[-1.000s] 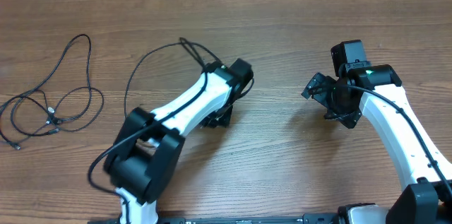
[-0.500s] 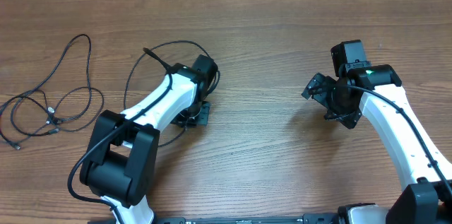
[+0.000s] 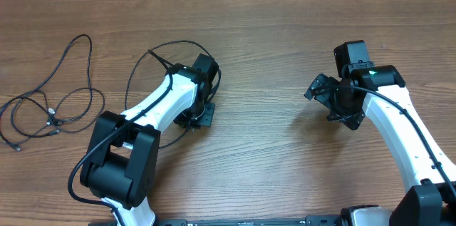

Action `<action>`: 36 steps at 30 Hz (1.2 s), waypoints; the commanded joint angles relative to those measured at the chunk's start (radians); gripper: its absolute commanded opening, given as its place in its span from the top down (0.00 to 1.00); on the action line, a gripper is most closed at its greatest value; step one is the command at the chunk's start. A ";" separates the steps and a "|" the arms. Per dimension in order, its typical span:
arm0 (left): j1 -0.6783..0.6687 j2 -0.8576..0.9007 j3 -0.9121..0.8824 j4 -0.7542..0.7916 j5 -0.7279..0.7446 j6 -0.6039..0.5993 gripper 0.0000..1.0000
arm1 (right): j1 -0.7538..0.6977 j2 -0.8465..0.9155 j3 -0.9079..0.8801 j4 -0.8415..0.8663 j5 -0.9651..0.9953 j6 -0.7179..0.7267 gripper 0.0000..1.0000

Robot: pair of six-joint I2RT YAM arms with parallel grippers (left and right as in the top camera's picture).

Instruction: Untangle cables

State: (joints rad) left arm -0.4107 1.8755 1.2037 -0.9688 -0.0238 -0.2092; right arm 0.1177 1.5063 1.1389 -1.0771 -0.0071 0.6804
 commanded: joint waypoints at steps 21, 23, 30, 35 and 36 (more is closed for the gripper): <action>-0.003 -0.010 -0.007 -0.009 0.039 0.031 0.68 | -0.002 -0.025 0.013 0.001 0.014 0.000 0.00; -0.003 -0.010 -0.007 -0.010 0.039 0.031 0.67 | -0.002 -0.025 0.013 0.001 0.014 0.000 0.00; -0.003 -0.010 -0.007 0.002 0.008 0.030 0.56 | -0.002 -0.025 0.013 0.001 0.014 0.000 0.00; -0.003 -0.010 -0.007 0.020 -0.023 0.030 0.51 | -0.002 -0.025 0.013 0.001 0.014 0.000 0.00; -0.003 -0.010 -0.007 0.024 -0.026 0.030 0.51 | -0.002 -0.025 0.013 0.001 0.014 0.000 0.00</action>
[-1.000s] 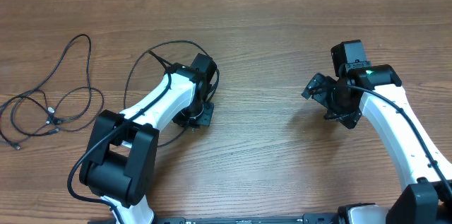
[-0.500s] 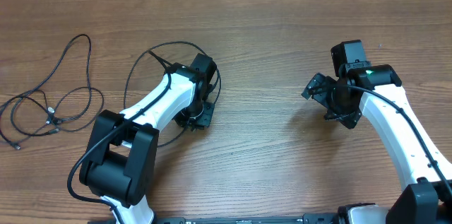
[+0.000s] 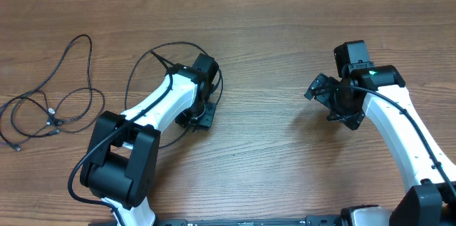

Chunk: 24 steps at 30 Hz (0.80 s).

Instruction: Untangle cables

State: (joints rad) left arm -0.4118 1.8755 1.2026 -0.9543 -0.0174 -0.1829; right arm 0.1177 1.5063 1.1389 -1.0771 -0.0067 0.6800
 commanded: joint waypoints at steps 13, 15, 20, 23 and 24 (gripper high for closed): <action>-0.002 0.040 -0.007 0.025 -0.043 0.003 0.47 | -0.002 -0.025 0.013 0.001 0.014 0.001 0.00; -0.002 0.053 -0.007 0.025 -0.041 0.003 0.47 | -0.002 -0.025 0.013 0.001 0.014 0.001 0.00; -0.003 0.083 -0.007 0.027 -0.041 0.003 0.47 | -0.002 -0.025 0.013 0.001 0.013 0.001 0.00; -0.003 0.090 -0.007 0.027 -0.041 0.003 0.48 | -0.002 -0.025 0.013 0.001 0.014 0.001 0.00; -0.004 0.090 -0.007 0.027 -0.041 0.003 0.48 | -0.002 -0.025 0.013 0.000 0.014 0.001 0.00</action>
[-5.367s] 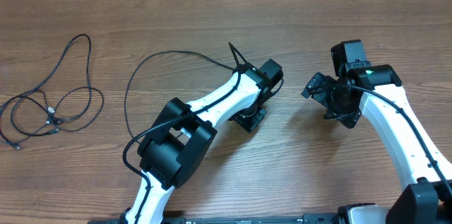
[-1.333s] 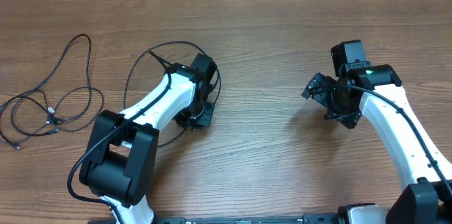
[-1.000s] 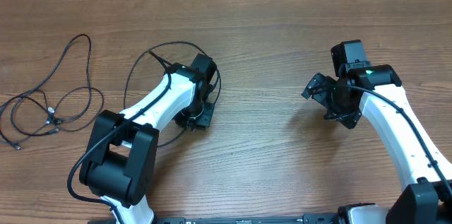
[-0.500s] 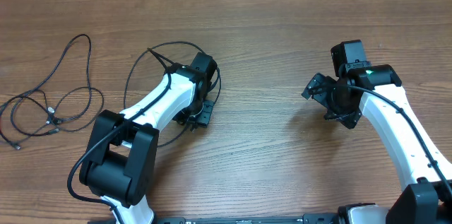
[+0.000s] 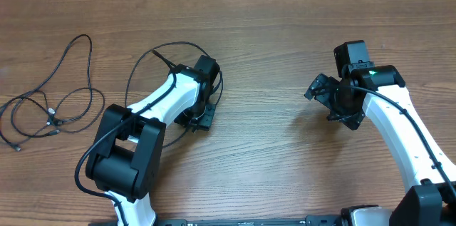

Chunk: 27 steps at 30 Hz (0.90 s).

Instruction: Untangle cables

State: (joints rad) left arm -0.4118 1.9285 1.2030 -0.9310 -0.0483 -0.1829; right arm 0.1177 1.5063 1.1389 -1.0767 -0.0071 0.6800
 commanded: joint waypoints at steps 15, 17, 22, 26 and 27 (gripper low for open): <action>-0.003 0.037 -0.007 -0.003 -0.015 0.003 0.72 | -0.002 -0.025 0.013 0.001 0.014 0.001 0.00; -0.003 0.037 -0.007 -0.002 -0.016 0.003 0.74 | -0.002 -0.025 0.013 0.000 0.014 0.001 0.00; -0.003 0.037 -0.006 -0.002 -0.046 -0.004 0.77 | -0.002 -0.025 0.013 0.001 0.014 0.001 0.00; -0.003 0.037 0.002 -0.002 -0.048 -0.004 0.77 | -0.002 -0.025 0.013 0.001 0.014 0.001 0.00; -0.003 0.037 0.005 -0.002 -0.049 -0.005 0.77 | -0.002 -0.025 0.013 0.000 0.014 0.001 0.00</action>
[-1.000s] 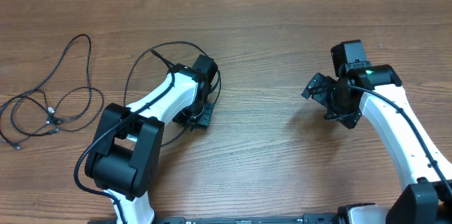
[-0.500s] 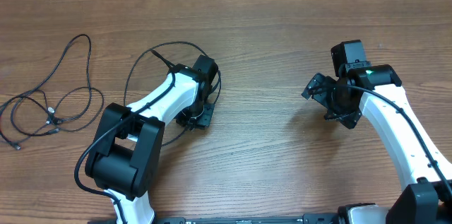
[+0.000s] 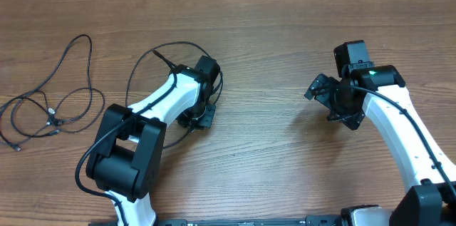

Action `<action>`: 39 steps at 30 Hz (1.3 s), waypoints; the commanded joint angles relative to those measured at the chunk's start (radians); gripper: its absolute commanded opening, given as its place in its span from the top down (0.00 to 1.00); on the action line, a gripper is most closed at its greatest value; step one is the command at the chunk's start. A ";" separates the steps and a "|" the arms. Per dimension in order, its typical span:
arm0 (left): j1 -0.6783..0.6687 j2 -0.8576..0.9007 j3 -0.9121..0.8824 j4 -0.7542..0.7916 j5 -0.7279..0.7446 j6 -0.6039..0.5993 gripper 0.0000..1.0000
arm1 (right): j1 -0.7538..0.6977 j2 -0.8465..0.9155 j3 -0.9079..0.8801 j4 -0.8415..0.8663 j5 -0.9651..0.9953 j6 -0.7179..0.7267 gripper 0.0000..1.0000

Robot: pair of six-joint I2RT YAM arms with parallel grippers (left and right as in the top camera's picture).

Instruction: Untangle cables

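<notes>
A thin black cable (image 3: 53, 105) lies in loose loops at the table's far left, with small connectors along it. A second black cable (image 3: 142, 65) makes a wide loop around my left arm's forearm, running from the left of the arm over to the wrist. My left gripper (image 3: 196, 119) is low on the table at the right end of that loop; the wrist hides its fingertips, so its state is unclear. My right gripper (image 3: 333, 103) rests far to the right, jaws spread, nothing between them.
The wooden table (image 3: 271, 33) runs to a back edge at the top of the view. The left arm's black base link (image 3: 125, 162) covers part of the table at the near left. The right arm (image 3: 399, 126) reaches in from the near right.
The left gripper sat on the table at the right end of the cable loop at every moment. Between the second and third moments the left arm's lower links shifted slightly right while the gripper barely moved. The right arm and far-left cable stayed still.
</notes>
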State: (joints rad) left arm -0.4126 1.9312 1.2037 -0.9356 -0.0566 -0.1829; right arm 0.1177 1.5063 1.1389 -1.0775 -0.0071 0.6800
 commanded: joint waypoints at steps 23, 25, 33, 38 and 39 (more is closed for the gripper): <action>0.043 -0.029 0.185 -0.095 -0.193 -0.093 0.96 | -0.002 -0.025 0.013 -0.007 0.014 0.000 0.00; 0.079 -0.058 0.212 -0.104 -0.210 -0.095 0.95 | -0.002 -0.025 0.013 -0.012 0.014 0.000 0.00; 0.330 -0.204 0.292 -0.108 -0.309 -0.095 0.96 | -0.002 -0.025 0.013 -0.013 0.018 0.000 0.00; 0.516 -0.261 0.371 -0.103 -0.404 -0.094 0.96 | -0.002 -0.025 0.013 -0.013 0.018 0.000 0.00; 0.555 -0.269 0.398 -0.100 -0.422 -0.095 0.95 | -0.002 -0.025 0.013 -0.013 0.018 0.000 0.00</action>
State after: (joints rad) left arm 0.0589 1.7054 1.5318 -1.0389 -0.3740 -0.2596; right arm 0.1177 1.5063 1.1389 -1.0931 0.0002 0.6800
